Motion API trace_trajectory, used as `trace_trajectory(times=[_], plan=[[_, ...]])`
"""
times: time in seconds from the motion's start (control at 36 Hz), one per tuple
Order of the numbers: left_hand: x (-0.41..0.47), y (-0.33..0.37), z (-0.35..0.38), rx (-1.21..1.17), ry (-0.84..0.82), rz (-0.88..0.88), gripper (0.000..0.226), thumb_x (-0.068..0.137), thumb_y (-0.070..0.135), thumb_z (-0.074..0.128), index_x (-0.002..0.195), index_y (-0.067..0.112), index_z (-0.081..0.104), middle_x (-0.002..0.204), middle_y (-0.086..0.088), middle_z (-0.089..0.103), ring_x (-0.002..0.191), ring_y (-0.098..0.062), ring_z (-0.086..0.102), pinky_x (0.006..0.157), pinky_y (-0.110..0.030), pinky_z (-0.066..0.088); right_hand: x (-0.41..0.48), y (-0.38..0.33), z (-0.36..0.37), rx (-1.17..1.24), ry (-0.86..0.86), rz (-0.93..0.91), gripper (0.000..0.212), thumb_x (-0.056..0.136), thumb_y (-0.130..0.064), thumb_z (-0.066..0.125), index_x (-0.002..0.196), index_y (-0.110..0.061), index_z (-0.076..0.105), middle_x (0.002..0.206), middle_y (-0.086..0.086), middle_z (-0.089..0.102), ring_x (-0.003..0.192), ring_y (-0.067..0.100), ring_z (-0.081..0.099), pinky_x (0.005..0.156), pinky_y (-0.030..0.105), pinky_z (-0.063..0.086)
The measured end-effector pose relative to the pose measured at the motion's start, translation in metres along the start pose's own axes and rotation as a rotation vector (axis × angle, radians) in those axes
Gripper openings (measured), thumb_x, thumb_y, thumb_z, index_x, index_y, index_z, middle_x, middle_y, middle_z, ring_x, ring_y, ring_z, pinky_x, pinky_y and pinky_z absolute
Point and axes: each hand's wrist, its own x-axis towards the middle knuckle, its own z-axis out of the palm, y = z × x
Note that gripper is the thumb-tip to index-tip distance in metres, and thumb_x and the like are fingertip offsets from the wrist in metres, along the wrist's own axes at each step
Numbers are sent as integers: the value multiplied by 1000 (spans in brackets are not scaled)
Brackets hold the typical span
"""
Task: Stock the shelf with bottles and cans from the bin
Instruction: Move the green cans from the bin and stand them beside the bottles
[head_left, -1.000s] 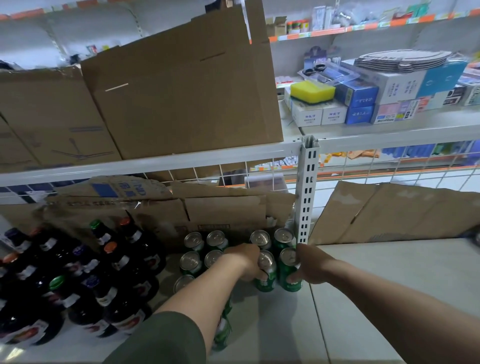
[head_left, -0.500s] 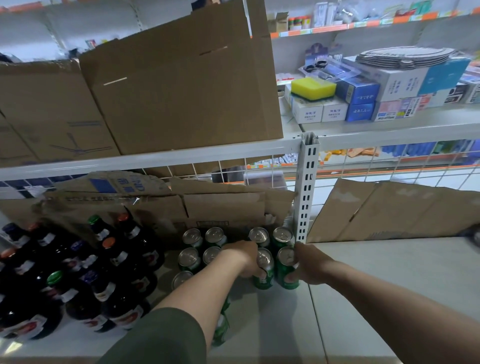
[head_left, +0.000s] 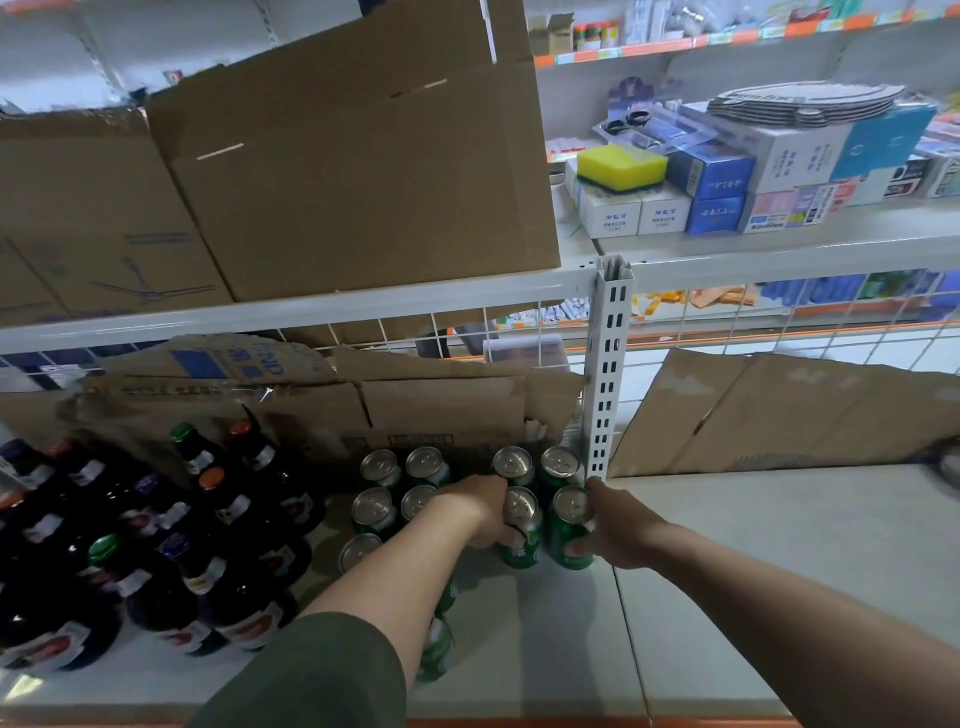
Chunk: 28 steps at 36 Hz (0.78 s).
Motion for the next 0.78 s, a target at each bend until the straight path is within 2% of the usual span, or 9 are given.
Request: trace_trajectory(times=[0.11, 0.22, 0.42, 0.58, 0.69, 0.78], plan=[[1, -1, 2, -11, 9, -5, 57, 81, 49, 80, 120, 17, 54, 121, -8, 63, 106, -31, 62, 91, -41, 54, -3, -1, 3, 25, 11, -3, 70, 79, -27, 81, 134, -13, 39, 137, 10, 54, 118, 29, 57, 90, 30, 49], [2, -2, 3, -18, 23, 9, 54, 82, 50, 79, 118, 18, 54, 119, -6, 63, 104, -30, 62, 91, -43, 54, 0, -2, 5, 13, 0, 6, 70, 80, -29, 79, 133, -11, 37, 132, 11, 56, 112, 28, 58, 78, 27, 44], [3, -7, 9, -48, 50, 25, 52, 84, 50, 76, 120, 20, 54, 122, -6, 63, 105, -31, 62, 92, -44, 53, 2, -3, 10, 44, -13, 7, 72, 83, -31, 78, 133, -9, 32, 129, 12, 57, 105, 26, 58, 75, 28, 41], [2, -8, 13, -78, 35, 14, 56, 84, 49, 76, 124, 19, 52, 125, -7, 61, 108, -30, 61, 94, -45, 53, 0, -5, 10, 47, -28, 12, 73, 83, -32, 77, 135, -11, 30, 133, 12, 56, 113, 29, 59, 82, 30, 47], [1, -9, 14, -76, 38, 20, 58, 84, 50, 76, 126, 19, 51, 125, -7, 61, 107, -30, 61, 94, -45, 53, -3, -6, 9, 50, -31, 20, 75, 83, -33, 77, 137, -11, 29, 132, 11, 56, 112, 28, 58, 80, 29, 45], [0, -7, 13, -63, 33, 19, 57, 84, 49, 76, 125, 18, 50, 123, -7, 61, 105, -29, 61, 92, -44, 53, -5, -6, 8, 62, -30, 17, 76, 83, -32, 77, 139, -12, 29, 135, 10, 55, 115, 27, 58, 85, 29, 47]])
